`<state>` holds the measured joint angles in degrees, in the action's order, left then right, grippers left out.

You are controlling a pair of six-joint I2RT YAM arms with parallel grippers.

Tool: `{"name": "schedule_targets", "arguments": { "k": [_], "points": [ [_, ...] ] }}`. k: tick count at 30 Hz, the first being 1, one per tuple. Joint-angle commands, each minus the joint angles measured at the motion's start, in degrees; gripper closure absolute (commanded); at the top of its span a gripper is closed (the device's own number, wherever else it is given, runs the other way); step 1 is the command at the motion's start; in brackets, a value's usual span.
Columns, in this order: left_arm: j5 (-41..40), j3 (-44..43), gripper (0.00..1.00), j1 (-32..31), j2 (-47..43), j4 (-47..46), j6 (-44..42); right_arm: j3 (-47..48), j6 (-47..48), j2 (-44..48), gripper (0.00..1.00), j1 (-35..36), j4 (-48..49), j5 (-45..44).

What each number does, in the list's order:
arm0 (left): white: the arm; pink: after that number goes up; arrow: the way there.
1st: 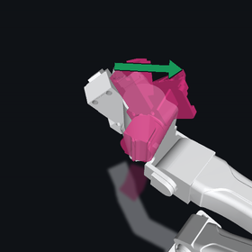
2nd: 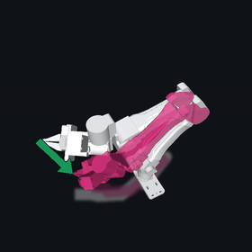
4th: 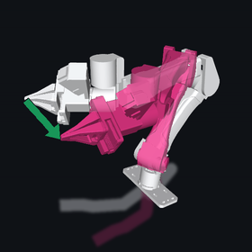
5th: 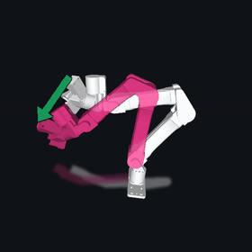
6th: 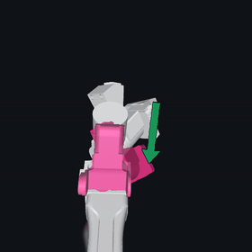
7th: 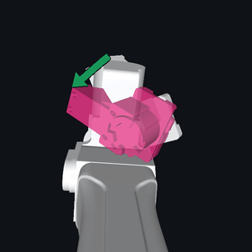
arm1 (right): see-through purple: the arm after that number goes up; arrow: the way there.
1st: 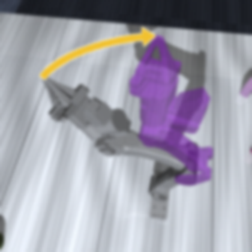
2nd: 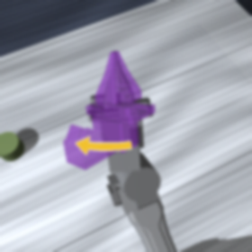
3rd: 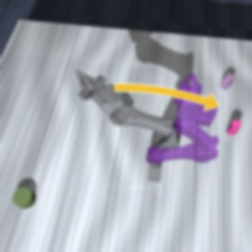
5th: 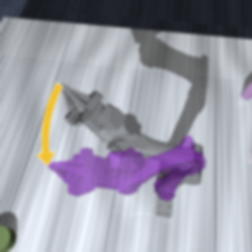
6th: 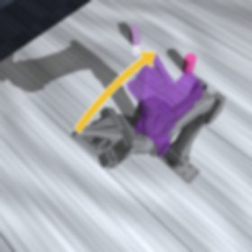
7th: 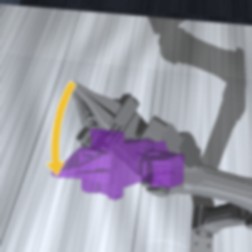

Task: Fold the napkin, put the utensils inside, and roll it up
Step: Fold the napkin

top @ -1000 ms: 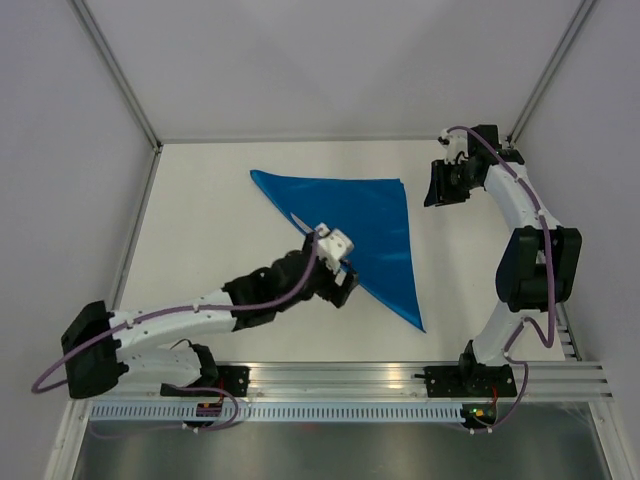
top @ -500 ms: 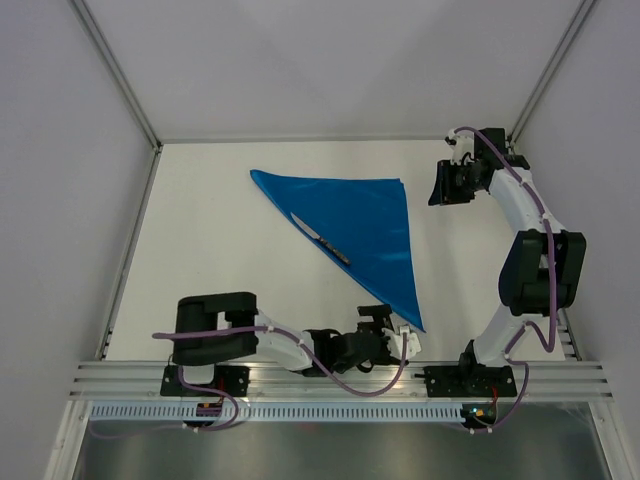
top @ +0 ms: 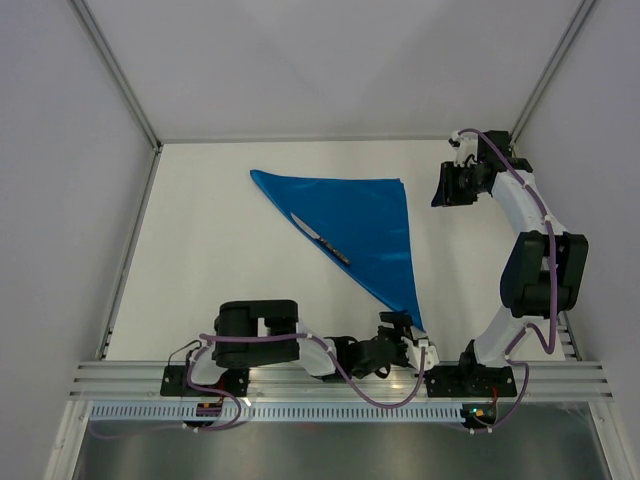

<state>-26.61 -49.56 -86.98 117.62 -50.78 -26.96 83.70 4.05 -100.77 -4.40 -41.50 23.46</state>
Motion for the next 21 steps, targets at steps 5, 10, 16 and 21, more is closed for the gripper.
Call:
{"name": "schedule_targets", "arguments": {
  "k": [5,10,16,21],
  "points": [
    [2.2,-4.8,0.31,0.5,4.6,-2.0,-3.0,-0.3,-0.5,2.7,0.59,-0.4,1.9,-0.5],
    [2.8,-6.0,0.46,0.7,5.5,-0.7,-3.4,-0.4,-0.4,2.6,0.59,-0.4,2.2,-0.8],
    [3.2,-7.7,0.68,0.9,5.6,2.7,-3.1,-0.4,-0.5,2.5,0.6,-0.3,2.3,-0.9],
    [2.6,-10.1,0.9,1.4,5.2,6.2,-1.5,-0.6,-0.5,2.5,0.6,-0.3,2.3,-0.9]
  ]
}}
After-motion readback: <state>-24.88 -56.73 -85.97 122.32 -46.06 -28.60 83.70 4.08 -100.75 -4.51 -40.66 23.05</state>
